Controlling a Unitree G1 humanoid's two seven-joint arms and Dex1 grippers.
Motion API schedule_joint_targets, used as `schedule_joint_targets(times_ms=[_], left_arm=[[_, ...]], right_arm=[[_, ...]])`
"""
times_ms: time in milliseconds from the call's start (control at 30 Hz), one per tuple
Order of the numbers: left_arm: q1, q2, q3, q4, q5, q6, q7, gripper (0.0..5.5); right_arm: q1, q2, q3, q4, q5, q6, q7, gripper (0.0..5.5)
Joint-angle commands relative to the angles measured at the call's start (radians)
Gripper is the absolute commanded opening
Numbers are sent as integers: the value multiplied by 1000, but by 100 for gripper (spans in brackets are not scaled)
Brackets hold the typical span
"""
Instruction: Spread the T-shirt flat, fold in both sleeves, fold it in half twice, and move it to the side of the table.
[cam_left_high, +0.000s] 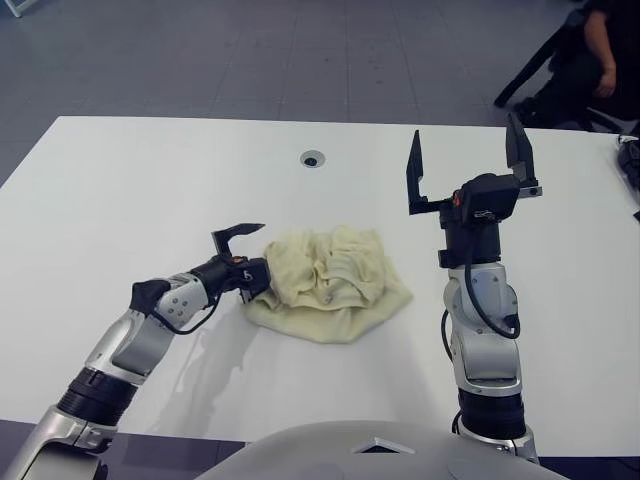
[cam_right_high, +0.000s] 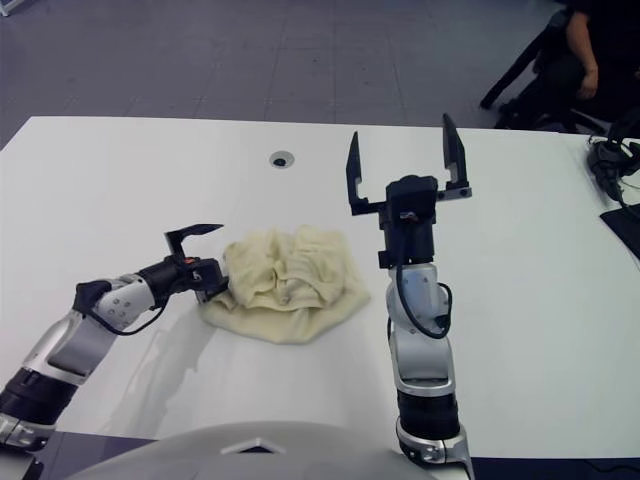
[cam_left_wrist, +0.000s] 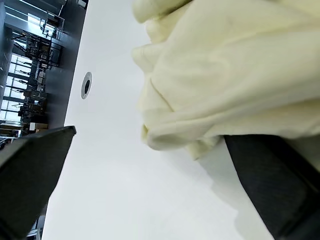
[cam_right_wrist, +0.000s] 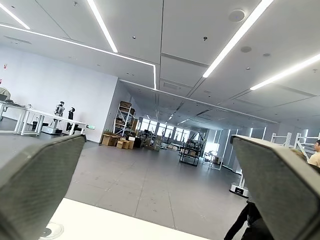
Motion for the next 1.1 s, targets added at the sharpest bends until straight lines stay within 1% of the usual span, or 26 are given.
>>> schedule_joint_targets(times_ms=[33, 433, 600, 733, 867, 967, 1100], left_arm=[[91, -38, -123, 23, 38, 54, -78, 540], [-31, -147, -209, 126, 132, 4, -7, 540], [-70, -185, -233, 168, 148, -16, 8, 540], [-112, -217, -240, 203, 186, -31, 60, 540], [-128, -220, -210, 196, 176, -56, 90, 540], [-117, -166, -173, 120, 85, -183, 61, 540], [-110, -102, -64, 61, 20, -216, 48, 540]], right_arm=[[-7, -2, 8, 8, -7, 0, 2, 536], [-8, -2, 16, 9, -17, -6, -1, 536], [-8, -4, 14, 12, -16, -9, -1, 536], [-9, -4, 14, 13, -17, -11, -3, 536], [-13, -2, 16, 16, -19, -12, -4, 536], [-14, 0, 20, 13, -21, -9, -6, 536], [-18, 2, 25, 14, -22, -9, -5, 536]])
